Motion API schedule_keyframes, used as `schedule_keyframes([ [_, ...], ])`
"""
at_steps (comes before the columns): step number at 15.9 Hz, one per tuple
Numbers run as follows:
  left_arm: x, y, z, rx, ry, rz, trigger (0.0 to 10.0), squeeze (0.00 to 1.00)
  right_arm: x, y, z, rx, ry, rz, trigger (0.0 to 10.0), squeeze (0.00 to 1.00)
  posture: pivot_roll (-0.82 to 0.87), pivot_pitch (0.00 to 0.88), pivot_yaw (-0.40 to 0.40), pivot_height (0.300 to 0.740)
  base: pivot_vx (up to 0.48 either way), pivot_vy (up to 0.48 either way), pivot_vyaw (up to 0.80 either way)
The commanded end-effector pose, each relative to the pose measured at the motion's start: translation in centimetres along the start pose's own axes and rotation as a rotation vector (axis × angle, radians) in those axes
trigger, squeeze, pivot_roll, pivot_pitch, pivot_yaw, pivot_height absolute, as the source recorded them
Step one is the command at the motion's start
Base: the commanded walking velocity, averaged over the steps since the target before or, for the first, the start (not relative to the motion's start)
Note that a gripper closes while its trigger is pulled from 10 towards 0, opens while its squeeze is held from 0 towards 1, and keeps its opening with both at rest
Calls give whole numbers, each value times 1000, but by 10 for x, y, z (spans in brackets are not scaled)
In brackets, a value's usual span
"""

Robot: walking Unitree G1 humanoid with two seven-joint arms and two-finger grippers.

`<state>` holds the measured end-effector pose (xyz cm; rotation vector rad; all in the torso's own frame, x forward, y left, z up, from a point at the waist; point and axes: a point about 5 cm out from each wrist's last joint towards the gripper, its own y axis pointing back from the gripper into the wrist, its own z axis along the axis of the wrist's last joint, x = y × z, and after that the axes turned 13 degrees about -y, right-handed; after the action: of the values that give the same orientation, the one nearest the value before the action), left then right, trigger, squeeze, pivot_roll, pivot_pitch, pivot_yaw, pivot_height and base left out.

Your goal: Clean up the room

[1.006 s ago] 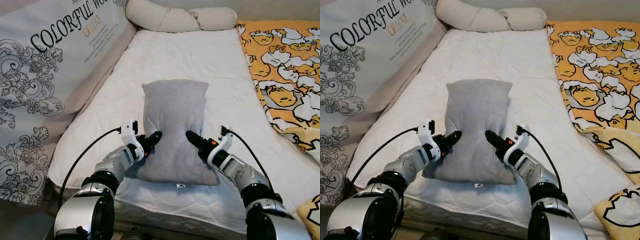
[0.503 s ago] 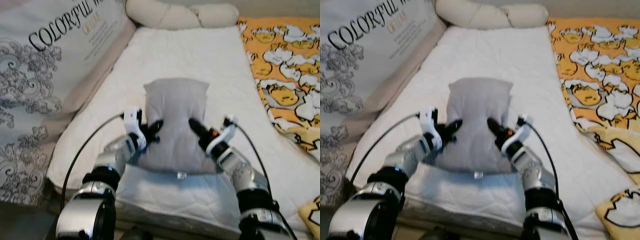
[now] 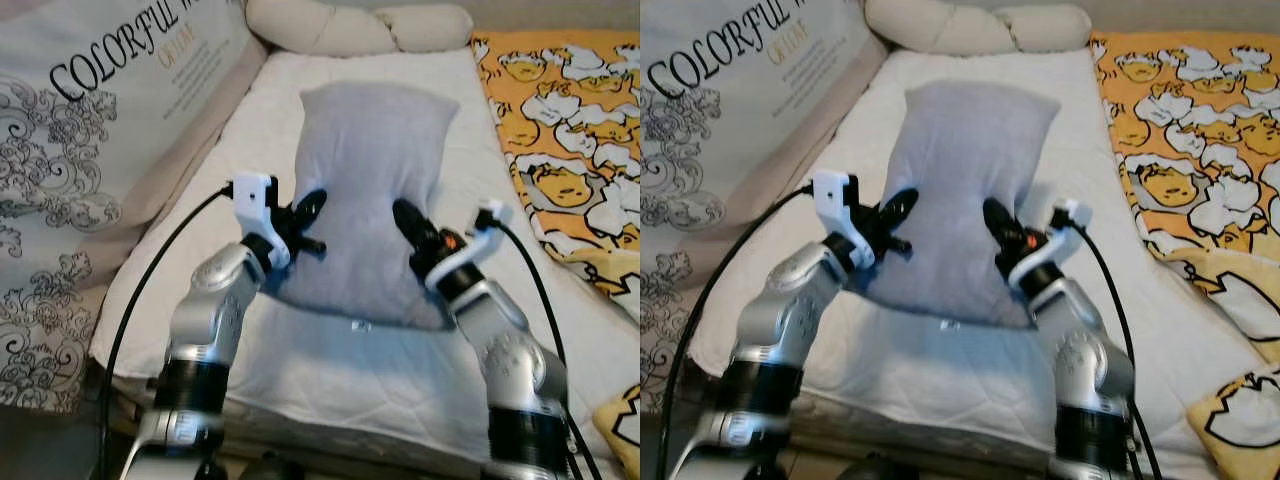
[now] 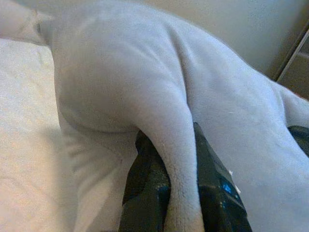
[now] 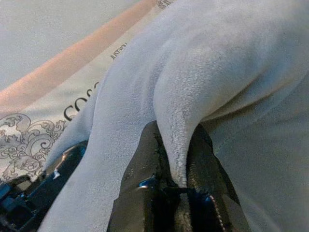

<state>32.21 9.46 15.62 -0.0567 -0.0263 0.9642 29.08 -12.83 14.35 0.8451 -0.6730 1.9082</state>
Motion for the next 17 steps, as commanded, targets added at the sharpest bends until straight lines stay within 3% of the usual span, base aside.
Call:
schedule_keyframes([
  [1, -10, -4, 11, -23, -44, -41, 0, 0, 18, -7, -3, 22, 7, 69, 0, 0, -67, 0, 113, 740, 0, 0, 0],
  [2, -14, 0, 13, -21, -75, -39, 0, 0, 20, -4, -3, 23, 18, 61, 0, 0, -71, 0, 117, 740, 0, 0, 0],
  [3, -17, 6, 13, -13, -107, -8, 10000, 0, 20, 0, -3, 15, 51, 24, 10000, 0, -73, 0, 117, 740, 0, 0, 0],
  [6, -16, 9, 9, 15, -109, 54, 10000, 0, 18, 0, -2, 24, 123, -15, 10000, 0, -66, 0, 108, 740, 0, 0, 0],
  [9, -11, 10, 9, 67, -179, 107, 10000, 0, 13, -1, -3, 83, 262, -81, 10000, 0, -51, 0, 85, 740, 0, 0, 0],
  [17, -7, 10, 10, 98, -210, 135, 10000, 0, 7, 2, -7, 75, 339, -157, 10000, 0, -42, 0, 92, 740, 0, 403, 0],
])
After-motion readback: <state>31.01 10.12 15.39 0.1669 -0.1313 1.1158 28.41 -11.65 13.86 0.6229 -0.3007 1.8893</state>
